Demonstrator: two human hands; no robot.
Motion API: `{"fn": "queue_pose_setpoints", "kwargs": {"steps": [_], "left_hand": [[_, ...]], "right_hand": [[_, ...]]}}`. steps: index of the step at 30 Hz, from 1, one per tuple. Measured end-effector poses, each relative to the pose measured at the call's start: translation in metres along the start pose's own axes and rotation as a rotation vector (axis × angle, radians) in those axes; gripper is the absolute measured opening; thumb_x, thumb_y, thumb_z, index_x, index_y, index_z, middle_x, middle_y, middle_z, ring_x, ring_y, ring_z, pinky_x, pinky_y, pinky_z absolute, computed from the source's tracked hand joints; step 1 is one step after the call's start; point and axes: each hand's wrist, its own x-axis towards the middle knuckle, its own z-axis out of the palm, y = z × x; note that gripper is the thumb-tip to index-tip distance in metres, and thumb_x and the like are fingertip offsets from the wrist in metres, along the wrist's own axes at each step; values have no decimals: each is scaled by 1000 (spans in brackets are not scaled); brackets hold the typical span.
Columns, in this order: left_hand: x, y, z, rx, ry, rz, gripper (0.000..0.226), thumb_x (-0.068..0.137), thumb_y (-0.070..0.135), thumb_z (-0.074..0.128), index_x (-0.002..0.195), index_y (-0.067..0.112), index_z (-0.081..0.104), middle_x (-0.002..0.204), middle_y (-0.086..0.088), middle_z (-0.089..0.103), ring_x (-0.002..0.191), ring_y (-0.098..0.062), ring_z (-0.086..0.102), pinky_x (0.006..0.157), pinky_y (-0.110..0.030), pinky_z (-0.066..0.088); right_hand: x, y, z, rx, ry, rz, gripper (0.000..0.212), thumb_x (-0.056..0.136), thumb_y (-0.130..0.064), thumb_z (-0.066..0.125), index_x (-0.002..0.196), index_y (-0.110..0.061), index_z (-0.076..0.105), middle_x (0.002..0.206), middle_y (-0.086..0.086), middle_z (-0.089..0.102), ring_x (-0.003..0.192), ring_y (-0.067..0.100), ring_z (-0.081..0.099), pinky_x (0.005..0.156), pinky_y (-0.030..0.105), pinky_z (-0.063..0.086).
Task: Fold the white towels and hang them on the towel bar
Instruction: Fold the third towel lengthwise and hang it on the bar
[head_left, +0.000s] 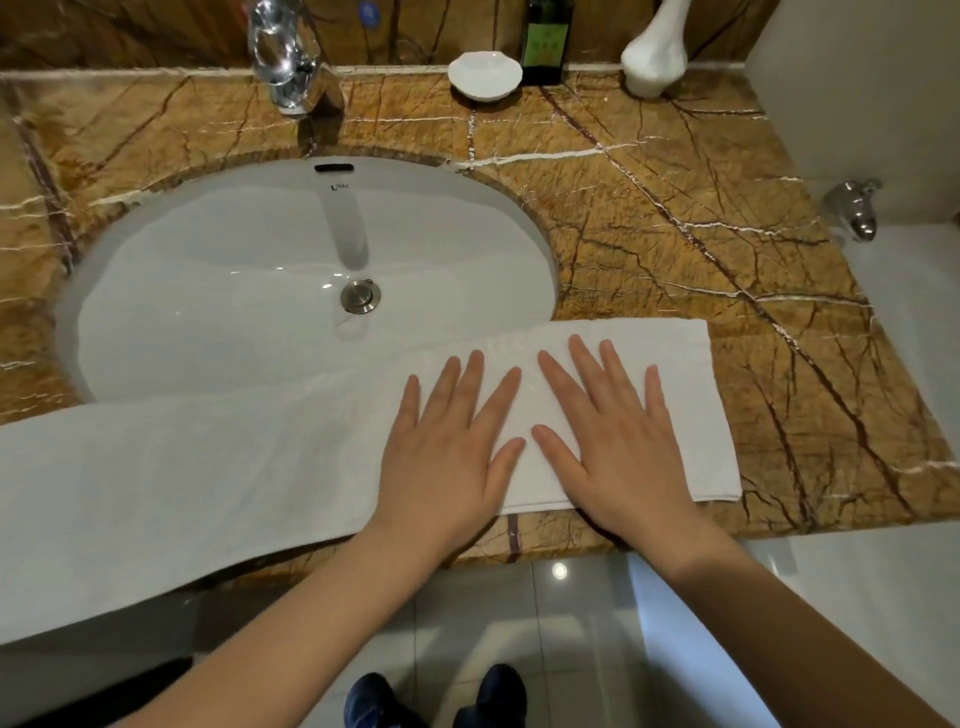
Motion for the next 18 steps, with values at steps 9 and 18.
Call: {"fn": "queue_pose_setpoints", "kwargs": {"steps": [9, 18], "left_hand": [[-7, 11, -7, -122, 23, 72, 59, 95, 50, 11, 151, 32, 9, 160, -5, 4, 147, -22, 2, 117, -40, -6], [-86, -136, -39, -109, 160, -312, 55, 97, 44, 19, 143, 24, 41, 153, 0, 33, 143, -18, 25, 117, -39, 11]], "right_hand": [[-14, 17, -9, -6, -37, 59, 66, 89, -63, 9, 151, -39, 3, 161, -8, -2, 147, 15, -9, 118, 49, -4], [7, -77, -10, 131, 9, -137, 57, 97, -44, 28, 149, -22, 27, 158, 2, 21, 147, 17, 13, 117, 46, 0]]}}
